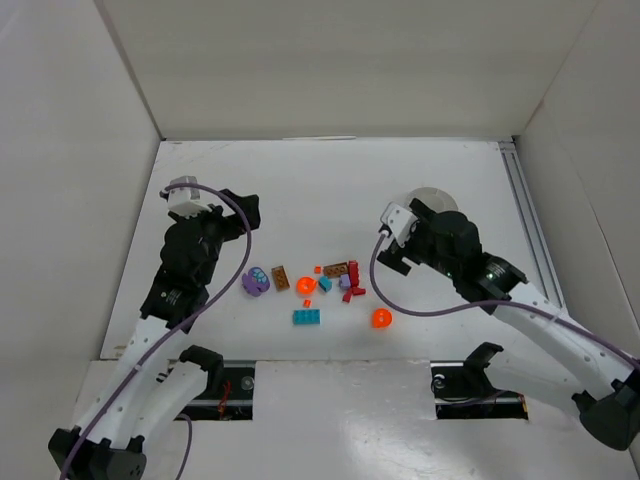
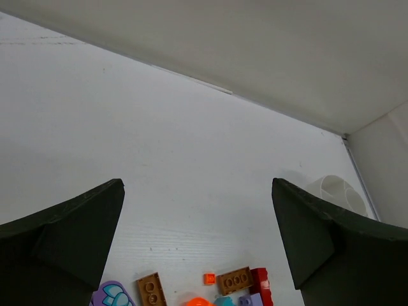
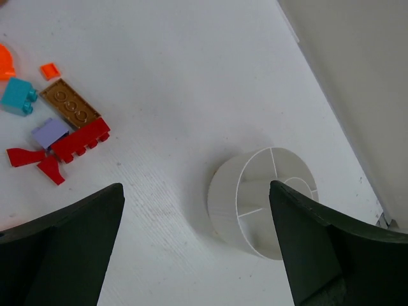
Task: Sort the legos into containers by color
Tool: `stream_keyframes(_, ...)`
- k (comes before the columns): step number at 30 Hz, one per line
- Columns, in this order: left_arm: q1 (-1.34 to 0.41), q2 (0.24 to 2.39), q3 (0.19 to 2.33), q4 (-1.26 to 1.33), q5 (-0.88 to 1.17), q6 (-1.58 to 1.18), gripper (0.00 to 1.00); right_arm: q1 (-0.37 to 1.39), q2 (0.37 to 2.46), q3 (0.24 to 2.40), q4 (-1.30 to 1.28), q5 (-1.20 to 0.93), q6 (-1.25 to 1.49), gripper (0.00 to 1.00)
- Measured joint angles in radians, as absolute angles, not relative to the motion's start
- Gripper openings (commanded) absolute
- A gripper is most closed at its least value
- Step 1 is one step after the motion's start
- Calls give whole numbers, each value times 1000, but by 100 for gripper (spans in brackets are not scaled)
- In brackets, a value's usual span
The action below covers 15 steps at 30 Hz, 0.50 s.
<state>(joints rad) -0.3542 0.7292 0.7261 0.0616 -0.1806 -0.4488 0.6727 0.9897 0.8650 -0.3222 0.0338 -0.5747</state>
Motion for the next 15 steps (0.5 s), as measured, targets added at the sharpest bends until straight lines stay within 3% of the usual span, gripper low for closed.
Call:
stream_keyframes(9, -354, 765, 713, 52, -150, -457, 100, 690, 866, 791, -306, -26, -574, 100)
stream_keyframes(15, -354, 783, 693, 59, -93, -446, 100, 693, 966, 722, -305, -98, -521, 88)
